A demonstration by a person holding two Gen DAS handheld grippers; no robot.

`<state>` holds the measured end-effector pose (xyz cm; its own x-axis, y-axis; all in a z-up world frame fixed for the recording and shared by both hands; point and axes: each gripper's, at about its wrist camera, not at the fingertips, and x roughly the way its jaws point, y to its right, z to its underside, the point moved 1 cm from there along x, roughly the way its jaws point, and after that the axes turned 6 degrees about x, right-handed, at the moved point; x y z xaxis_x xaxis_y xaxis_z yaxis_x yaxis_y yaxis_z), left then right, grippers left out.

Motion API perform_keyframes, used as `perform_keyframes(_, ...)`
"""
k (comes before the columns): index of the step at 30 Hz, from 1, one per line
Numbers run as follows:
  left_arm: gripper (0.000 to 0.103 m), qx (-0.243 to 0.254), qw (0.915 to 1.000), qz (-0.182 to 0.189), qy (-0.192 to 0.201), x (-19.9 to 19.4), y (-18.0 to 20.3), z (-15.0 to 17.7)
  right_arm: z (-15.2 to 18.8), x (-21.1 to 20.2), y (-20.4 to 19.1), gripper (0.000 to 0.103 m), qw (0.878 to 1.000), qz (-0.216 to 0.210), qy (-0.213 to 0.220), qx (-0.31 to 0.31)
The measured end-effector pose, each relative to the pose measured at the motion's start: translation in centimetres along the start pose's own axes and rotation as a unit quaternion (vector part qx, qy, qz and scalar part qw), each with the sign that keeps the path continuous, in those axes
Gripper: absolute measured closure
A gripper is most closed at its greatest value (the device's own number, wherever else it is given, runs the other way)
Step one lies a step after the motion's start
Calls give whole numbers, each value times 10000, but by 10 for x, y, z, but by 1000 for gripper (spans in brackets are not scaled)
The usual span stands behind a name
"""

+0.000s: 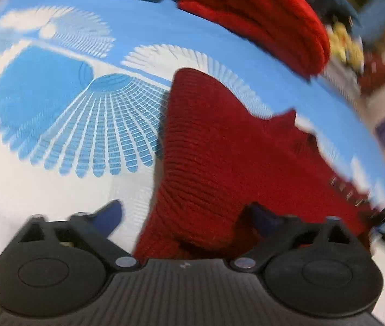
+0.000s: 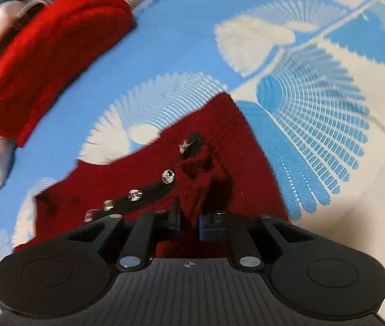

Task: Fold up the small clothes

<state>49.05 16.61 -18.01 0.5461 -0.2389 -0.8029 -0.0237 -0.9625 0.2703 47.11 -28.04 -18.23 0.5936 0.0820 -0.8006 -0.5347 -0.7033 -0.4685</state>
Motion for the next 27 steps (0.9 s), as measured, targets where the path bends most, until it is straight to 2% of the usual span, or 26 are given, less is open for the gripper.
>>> perform_keyframes(3,12,72,9999,-102,-24,5,0,1,9,-22,4,93,9966,-395,246,-676)
perform_keyframes(5,10,165,9996,-241,-14,5,0,4,14,1,18,88,9948,-159,-47,-1002)
perform_keyframes(7,4,242,9988,-414,28,5,0,8,17,4,24,87,9891,-453,123,-1392)
perform_keyframes(8,0,258,9983,-530,45,5,-1,10,18,1,21,85,9865,-461,91,-1571)
perform_keyframes(10,0,305,9977,-594,64,4,-6,12,17,-12,21,78,9832,-422,85,-1774)
perform_keyframes(12,0,307,9979,-563,82,2,-7,13,20,-23,23,76,9722,-335,227,-2305)
perform_keyframes(14,0,346,9975,-610,96,4,-6,13,29,-28,22,72,9496,-32,478,-3097)
perform_keyframes(15,0,373,9973,-628,102,4,-5,14,32,-28,19,60,9384,147,663,-3389)
perform_keyframes(16,0,414,9970,-638,104,3,-4,14,34,-29,18,25,9282,509,871,-3580)
perform_keyframes(17,0,459,9968,-649,80,3,-4,14,36,-30,17,9,9196,949,1101,-3651)
perform_keyframes(18,0,483,9967,-644,35,2,-4,14,35,-34,18,10,9186,1124,1199,-3593)
perform_keyframes(19,0,459,9971,-599,-19,0,-6,14,34,-39,18,12,9264,1040,1136,-3436)
perform_keyframes(22,0,275,9990,-270,-213,-10,-15,15,22,-62,39,12,9685,302,626,-2390)
perform_keyframes(23,0,255,9991,-130,-314,-15,-17,17,20,-68,49,12,9767,84,463,-2095)
perform_keyframes(25,0,398,9977,50,-540,-26,-18,26,22,-81,66,12,9856,-170,127,-1680)
perform_keyframes(27,0,673,9957,9,-640,-43,-13,41,33,-95,84,12,9882,-180,-128,-1513)
